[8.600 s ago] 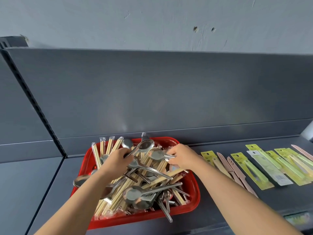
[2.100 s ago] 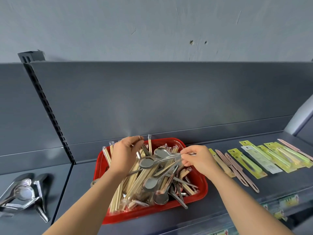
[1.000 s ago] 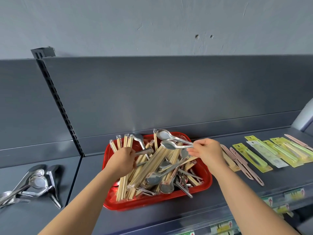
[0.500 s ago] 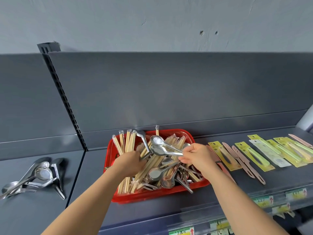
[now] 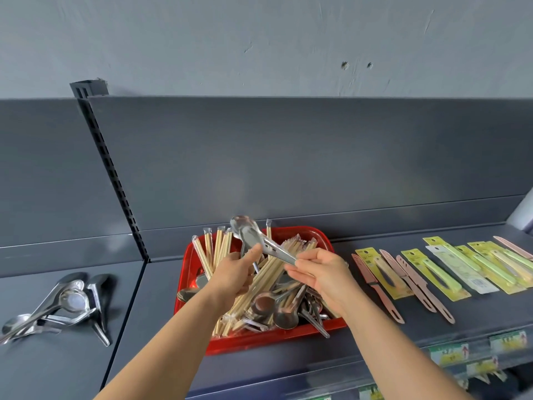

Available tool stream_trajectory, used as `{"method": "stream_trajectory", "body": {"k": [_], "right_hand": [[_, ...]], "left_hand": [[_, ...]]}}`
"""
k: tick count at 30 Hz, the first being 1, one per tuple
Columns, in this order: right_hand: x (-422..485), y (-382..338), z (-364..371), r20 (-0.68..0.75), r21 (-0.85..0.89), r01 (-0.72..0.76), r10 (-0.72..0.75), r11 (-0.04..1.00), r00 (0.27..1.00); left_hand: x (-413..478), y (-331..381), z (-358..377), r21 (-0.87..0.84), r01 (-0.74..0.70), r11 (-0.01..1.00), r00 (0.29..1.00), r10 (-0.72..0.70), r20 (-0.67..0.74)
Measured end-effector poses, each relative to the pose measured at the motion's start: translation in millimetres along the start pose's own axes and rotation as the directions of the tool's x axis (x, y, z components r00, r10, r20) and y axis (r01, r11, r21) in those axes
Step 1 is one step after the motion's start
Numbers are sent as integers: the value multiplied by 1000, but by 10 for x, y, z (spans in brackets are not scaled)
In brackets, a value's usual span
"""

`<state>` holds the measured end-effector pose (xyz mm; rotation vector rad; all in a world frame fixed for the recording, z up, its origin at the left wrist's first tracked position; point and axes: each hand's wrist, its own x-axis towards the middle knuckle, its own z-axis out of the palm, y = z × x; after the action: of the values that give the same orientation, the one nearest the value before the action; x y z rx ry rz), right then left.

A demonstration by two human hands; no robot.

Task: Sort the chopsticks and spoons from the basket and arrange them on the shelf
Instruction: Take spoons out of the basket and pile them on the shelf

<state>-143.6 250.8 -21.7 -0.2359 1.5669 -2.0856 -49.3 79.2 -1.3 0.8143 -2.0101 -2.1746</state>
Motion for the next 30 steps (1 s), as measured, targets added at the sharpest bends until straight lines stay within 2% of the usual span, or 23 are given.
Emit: {"method": "stream_trajectory", "body": {"k": [4,6,9,11,13,15,18,19,23,27,30], "right_hand": [[22,11,83,70,-80,-55,61,995,996],[30,-9,96,94,-125,-67,79,990,992],[35,-67,58,153,-312,-15,66,950,986],[47,-114,-31,178,-581,99,8,808,984],[65,-145,-139,215,-807,201,-41,555,976],[71,-133,-194,263,-903,245,3,354,965],[97,-81,-171,284,-947,275,35,165,958],[110,-75,-152,282,-949,275,22,155,959],[151,-100,-111,238,-942,239,-34,237,971],[153,-140,-147,234,-945,243,-65,221,970],[132,-151,-206,291,-930,313,-134,192,947]], "left_hand": [[89,19,49,-154,-19,988,986,-7,-165],[108,14,56,-216,-26,976,984,-13,-178],[117,-29,34,-180,-58,982,979,21,-202],[129,-48,-23,-124,-61,990,968,28,-251],[134,-61,-109,-51,-66,997,957,49,-287],[129,-79,-200,17,-68,998,954,70,-293],[109,-96,-324,47,-48,998,962,58,-267],[100,-96,-364,53,-40,998,965,52,-257],[68,-112,-493,75,-34,997,976,49,-211],[44,-154,-554,71,-32,997,983,44,-176],[3,-212,-567,89,-25,996,991,36,-131]]}}
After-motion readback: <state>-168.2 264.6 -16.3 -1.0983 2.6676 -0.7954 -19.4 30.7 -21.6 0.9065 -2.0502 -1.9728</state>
